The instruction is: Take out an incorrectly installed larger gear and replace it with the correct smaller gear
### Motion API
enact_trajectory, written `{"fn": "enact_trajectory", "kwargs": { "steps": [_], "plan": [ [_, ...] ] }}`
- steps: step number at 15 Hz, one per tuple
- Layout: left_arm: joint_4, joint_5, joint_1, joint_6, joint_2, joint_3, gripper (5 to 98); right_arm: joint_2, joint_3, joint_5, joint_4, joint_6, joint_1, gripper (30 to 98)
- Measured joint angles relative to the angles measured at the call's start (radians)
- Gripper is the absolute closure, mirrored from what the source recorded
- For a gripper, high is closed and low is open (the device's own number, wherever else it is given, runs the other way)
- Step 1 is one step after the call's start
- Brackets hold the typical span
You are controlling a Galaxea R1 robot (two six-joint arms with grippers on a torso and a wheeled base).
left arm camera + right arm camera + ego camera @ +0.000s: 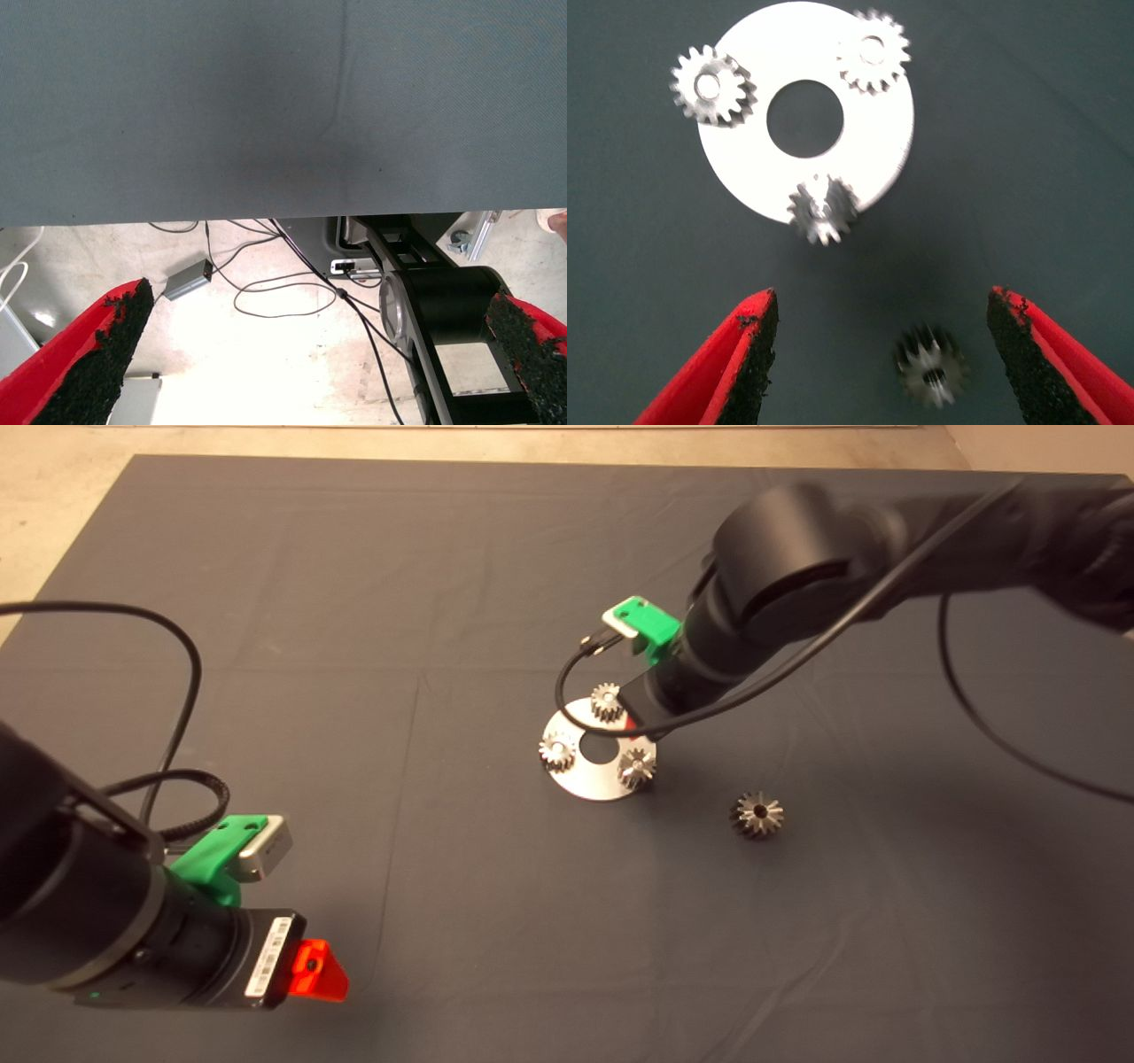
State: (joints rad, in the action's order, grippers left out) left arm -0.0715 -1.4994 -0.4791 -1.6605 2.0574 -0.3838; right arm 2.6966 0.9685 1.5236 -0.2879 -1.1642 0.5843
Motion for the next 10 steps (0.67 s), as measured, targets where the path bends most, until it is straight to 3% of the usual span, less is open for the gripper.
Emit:
{"fn": "enact_trajectory", "kwargs": {
  "steps": [2, 3, 6, 8, 10],
  "plan": [
    [0.0, 0.009, 0.0, 0.026, 0.0, 0.0, 5.9, -0.112, -0.141, 0.005, 0.054, -0.069, 0.04, 65.5],
    [0.0, 0.016, 0.0, 0.027, 0.001, 0.0, 5.9, -0.158, -0.21, 0.009, 0.073, -0.117, 0.039, 61.3],
    [0.0, 0.034, -0.001, 0.028, 0.002, 0.0, 5.9, -0.289, -0.454, 0.01, 0.111, -0.366, 0.053, 57.7],
    [0.0, 0.034, 0.0, 0.027, -0.003, 0.0, 5.9, -0.367, -0.553, 0.007, 0.151, -0.506, 0.063, 55.8],
    [0.0, 0.036, -0.001, 0.026, -0.002, 0.0, 5.9, -0.406, -0.592, 0.011, 0.173, -0.566, 0.075, 52.0]
  ]
}}
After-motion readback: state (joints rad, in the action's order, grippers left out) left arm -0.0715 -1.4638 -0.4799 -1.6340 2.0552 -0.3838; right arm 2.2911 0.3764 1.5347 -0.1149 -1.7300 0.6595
